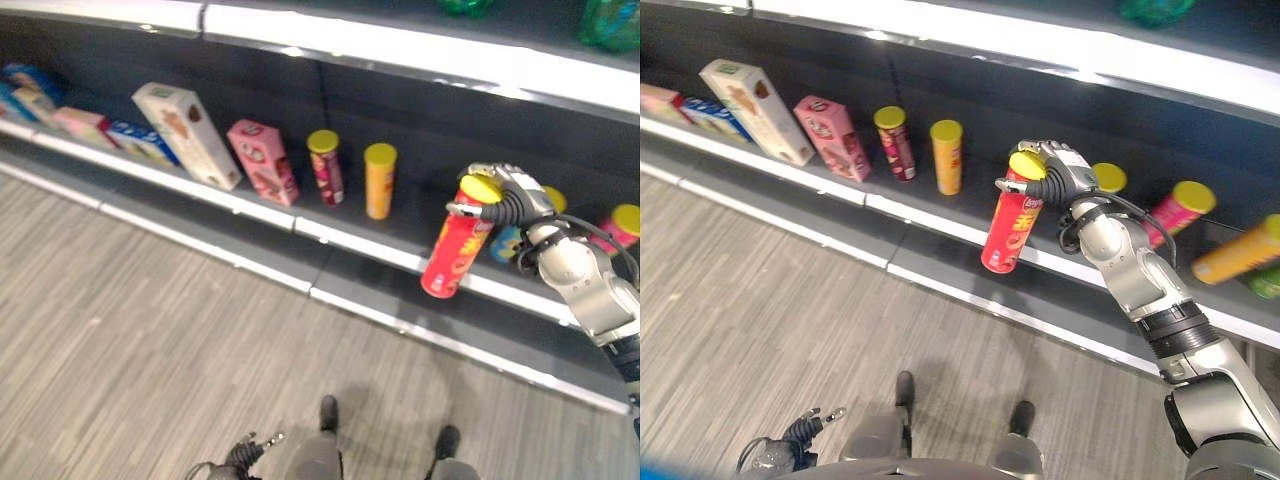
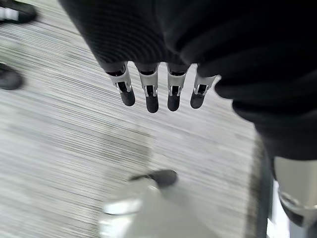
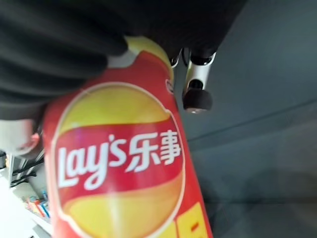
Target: Put the goods on the table back onto the shelves and tidy them up.
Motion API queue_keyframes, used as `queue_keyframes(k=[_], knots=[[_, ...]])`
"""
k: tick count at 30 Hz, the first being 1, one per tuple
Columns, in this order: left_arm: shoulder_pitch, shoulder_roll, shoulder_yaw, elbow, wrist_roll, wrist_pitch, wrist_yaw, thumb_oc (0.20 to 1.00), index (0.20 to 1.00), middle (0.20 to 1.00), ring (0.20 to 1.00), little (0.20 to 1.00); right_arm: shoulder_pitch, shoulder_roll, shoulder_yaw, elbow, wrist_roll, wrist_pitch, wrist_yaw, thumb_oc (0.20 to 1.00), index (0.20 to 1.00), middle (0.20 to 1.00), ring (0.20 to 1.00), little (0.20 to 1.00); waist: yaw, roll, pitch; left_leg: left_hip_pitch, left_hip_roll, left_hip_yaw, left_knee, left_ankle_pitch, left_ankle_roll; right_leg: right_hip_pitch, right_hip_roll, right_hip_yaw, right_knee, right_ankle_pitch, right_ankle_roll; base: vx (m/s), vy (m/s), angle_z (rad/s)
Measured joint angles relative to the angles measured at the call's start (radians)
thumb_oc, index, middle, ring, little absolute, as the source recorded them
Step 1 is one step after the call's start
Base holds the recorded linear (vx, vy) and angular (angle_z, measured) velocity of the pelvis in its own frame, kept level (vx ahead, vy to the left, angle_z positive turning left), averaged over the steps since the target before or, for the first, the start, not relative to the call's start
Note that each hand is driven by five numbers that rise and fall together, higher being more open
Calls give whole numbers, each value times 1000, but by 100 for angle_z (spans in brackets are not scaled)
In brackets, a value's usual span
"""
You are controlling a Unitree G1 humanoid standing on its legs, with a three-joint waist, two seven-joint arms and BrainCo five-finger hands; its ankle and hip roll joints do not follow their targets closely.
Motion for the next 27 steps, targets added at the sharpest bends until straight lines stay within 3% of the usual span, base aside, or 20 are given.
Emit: queue_keyframes(k=[4,11,16,27], knots=[[11,2,-21,-10,-1,-3,2,1000,1000,1000,1000,1000,-69,7,9,178,-43,29,-86,200,200,200,200,200,41,40,7,-32,-30,-35,1,21,8,5,-20,-54,0,1,2,4,-36,41],[11,2,-86,-48,-1,-18,23,1000,1000,1000,1000,1000,-186,14,0,468,-168,57,-290,200,200,200,200,200,60,101,29,-54,-52,-81,0,24,10,26,-33,-114,0,-7,14,-2,-8,24],[-3,2,-99,-50,-1,-37,33,1000,1000,1000,1000,1000,-211,-25,13,536,-210,71,-364,200,200,200,200,200,60,108,34,-70,-63,-89,0,28,13,19,-43,-132,0,-8,15,8,9,10],[-50,3,-126,-81,-1,-65,49,1000,1000,1000,1000,1000,-298,-88,121,670,-252,76,-388,200,200,200,200,200,56,143,52,-78,-71,-88,0,29,14,13,-53,-135,0,-8,15,2,2,2]])
